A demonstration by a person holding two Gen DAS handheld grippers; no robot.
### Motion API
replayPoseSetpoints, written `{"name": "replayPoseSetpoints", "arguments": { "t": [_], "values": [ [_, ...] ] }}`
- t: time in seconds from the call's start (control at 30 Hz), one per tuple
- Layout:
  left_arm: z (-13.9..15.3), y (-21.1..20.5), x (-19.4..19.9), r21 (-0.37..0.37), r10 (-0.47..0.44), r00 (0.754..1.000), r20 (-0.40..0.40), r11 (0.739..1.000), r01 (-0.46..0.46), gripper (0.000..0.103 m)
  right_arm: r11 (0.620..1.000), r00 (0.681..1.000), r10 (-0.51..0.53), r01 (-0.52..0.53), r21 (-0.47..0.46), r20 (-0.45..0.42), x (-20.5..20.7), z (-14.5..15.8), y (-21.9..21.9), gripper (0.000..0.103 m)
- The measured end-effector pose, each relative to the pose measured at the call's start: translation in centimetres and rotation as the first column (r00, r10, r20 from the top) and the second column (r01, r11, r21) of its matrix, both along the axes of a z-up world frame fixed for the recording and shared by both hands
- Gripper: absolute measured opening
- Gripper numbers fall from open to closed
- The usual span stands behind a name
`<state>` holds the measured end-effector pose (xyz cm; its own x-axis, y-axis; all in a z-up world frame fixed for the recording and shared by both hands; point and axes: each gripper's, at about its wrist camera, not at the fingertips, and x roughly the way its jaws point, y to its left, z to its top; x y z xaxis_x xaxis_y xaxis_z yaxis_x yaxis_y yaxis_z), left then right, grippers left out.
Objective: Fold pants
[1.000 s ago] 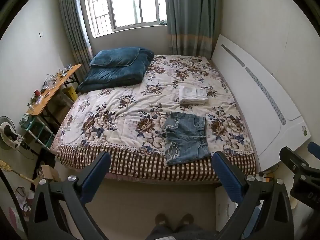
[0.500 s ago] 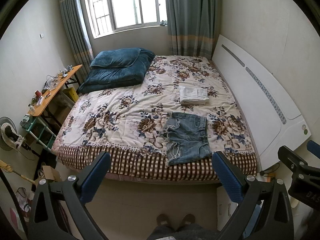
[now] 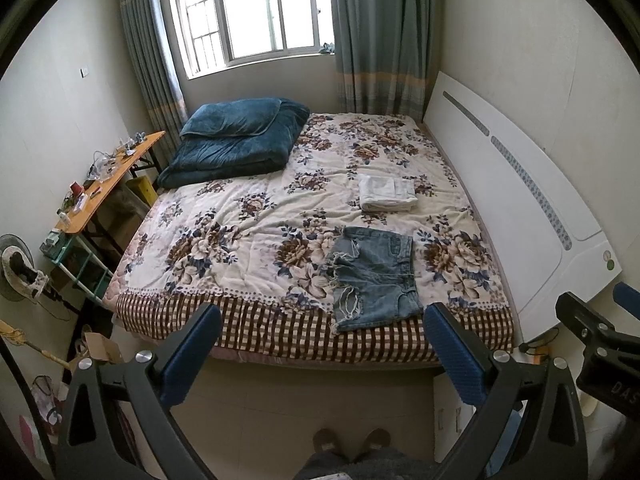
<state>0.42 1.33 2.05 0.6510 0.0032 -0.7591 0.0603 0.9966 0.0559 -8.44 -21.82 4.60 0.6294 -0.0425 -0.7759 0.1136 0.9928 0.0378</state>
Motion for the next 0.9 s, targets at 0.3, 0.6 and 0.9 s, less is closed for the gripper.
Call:
{"name": "replayPoseSetpoints", "arguments": {
  "t": [0.3, 0.6, 0.9],
  "values": [
    [0.1, 0.0, 0.1, 0.000, 0.006, 1.000, 0.003, 1.000, -0.006, 0.103, 1.000, 1.000, -0.004, 0.004, 0.001, 0.005, 0.0, 0.3, -0.1, 0.103],
    [0.2, -0.1, 0.0, 0.000, 0.003, 1.000, 0.001, 1.000, -0.003, 0.103, 1.000, 1.000, -0.004, 0.004, 0.003, 0.008, -0.2, 0.6, 0.0, 0.103],
    [1.6, -0.8, 0.5, 0.000, 0.001, 1.000, 0.001, 1.000, -0.001, 0.103, 1.000, 1.000, -0.007, 0.007, 0.005, 0.007, 0.0, 0.6, 0.0, 0.103]
  ]
}}
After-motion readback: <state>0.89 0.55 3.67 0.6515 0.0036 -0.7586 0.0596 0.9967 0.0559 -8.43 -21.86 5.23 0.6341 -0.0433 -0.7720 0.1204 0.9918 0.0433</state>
